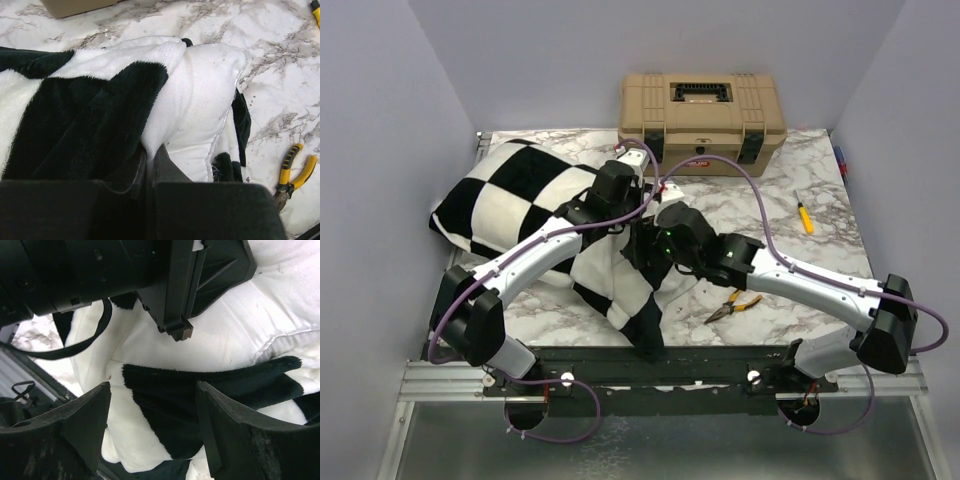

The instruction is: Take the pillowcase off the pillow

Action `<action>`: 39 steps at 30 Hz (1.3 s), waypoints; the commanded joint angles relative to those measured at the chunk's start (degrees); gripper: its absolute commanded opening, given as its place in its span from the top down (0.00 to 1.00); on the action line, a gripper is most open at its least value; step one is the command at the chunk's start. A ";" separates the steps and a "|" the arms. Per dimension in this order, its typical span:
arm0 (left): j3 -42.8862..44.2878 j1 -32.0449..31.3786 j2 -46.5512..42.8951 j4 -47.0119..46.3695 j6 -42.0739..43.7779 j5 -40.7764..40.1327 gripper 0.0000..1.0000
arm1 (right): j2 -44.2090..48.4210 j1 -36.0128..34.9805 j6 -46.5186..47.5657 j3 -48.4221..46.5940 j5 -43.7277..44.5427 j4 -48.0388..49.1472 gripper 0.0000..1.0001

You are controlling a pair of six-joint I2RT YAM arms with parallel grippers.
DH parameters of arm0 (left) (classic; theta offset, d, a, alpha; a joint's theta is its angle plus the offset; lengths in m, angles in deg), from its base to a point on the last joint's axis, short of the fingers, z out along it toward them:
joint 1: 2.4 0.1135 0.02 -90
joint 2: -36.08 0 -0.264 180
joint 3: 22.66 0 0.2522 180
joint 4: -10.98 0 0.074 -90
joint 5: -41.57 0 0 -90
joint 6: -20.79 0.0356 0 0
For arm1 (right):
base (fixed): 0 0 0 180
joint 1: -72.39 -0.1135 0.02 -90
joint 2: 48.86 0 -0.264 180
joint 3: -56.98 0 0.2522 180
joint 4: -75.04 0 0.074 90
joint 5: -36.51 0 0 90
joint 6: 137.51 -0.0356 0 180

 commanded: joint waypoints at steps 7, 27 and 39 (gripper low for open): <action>-1.18 1.38 -0.74 -0.28 1.04 -6.25 1.00 | -9.43 -5.72 -2.47 -7.52 12.18 -9.21 0.26; -1.10 14.04 -1.24 -0.29 -1.02 -6.19 1.00 | -6.83 -6.10 -18.08 7.79 16.31 -27.32 0.94; -0.83 22.28 -1.58 -0.29 -3.78 -0.33 1.00 | -9.46 -5.93 -27.02 19.03 12.84 -22.65 0.94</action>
